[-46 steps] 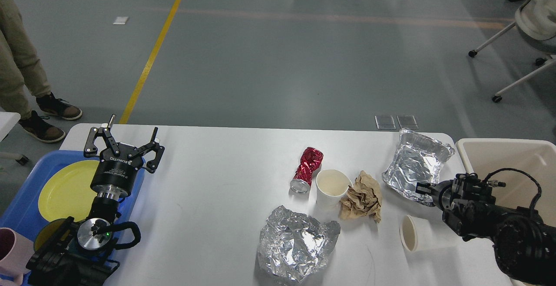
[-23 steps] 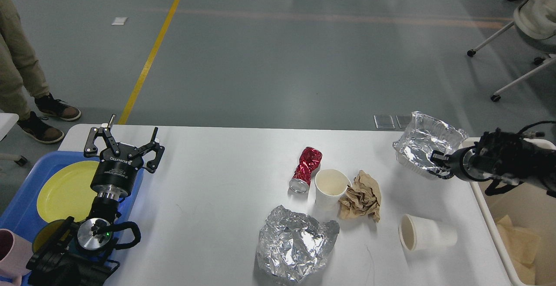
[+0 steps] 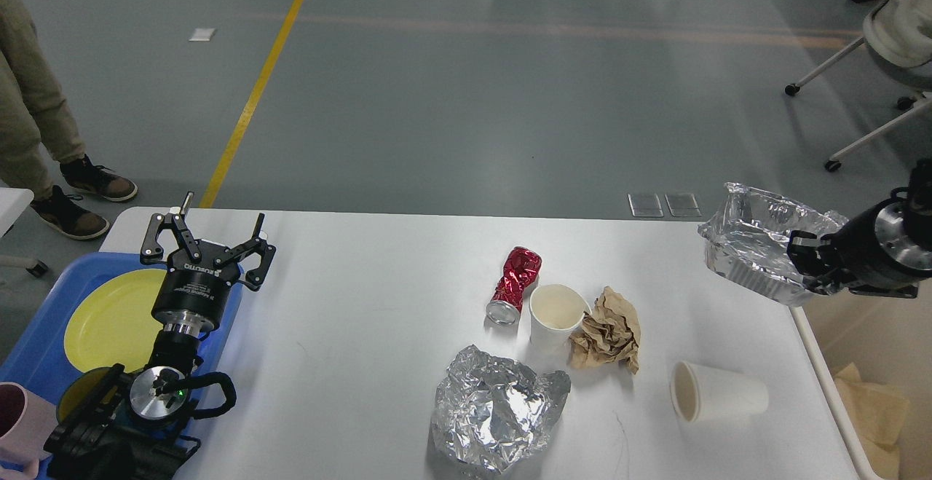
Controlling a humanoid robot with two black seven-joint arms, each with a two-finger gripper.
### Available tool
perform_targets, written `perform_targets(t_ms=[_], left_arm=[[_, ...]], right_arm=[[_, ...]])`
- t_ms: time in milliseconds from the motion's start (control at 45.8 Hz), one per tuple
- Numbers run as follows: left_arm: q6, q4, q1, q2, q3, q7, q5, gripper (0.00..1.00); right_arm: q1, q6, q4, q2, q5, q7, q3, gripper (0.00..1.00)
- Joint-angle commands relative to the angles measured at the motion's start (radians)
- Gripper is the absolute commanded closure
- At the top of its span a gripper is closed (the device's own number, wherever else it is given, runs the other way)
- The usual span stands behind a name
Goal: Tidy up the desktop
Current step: 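Drag the foil tray toward the bin and lift it over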
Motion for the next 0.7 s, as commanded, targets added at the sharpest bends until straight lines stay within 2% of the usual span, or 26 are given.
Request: perform_targets(t_ms=[0, 262, 371, 481, 677], left_arm=[[0.000, 0.000, 0.000, 0.000, 0.000, 0.000, 0.000, 0.04], [0.000, 0.002, 0.000, 0.000, 0.000, 0.000, 0.000, 0.04], [0.000, 0.000, 0.000, 0.000, 0.000, 0.000, 0.000, 0.04], [0.000, 0.000, 0.000, 0.000, 0.000, 0.000, -0.002, 0.04], [0.000, 0.002, 0.000, 0.000, 0.000, 0.000, 0.000, 0.04]], right_arm=[[0.124, 0.028, 0.095, 0.009, 0.029, 0.000, -0.078, 1.00], [0.172, 0.014, 0.141, -0.002, 0.043, 0.003, -0.182, 1.00], [0.158, -0.050, 0.121, -0.060, 0.074, 0.001, -0.212, 1.00], [0.073, -0.093, 0.041, -0.164, 0.069, -0.002, -0.219, 1.00], [-0.147, -0.098, -0.190, -0.310, 0.063, 0.000, -0.164, 1.00]])
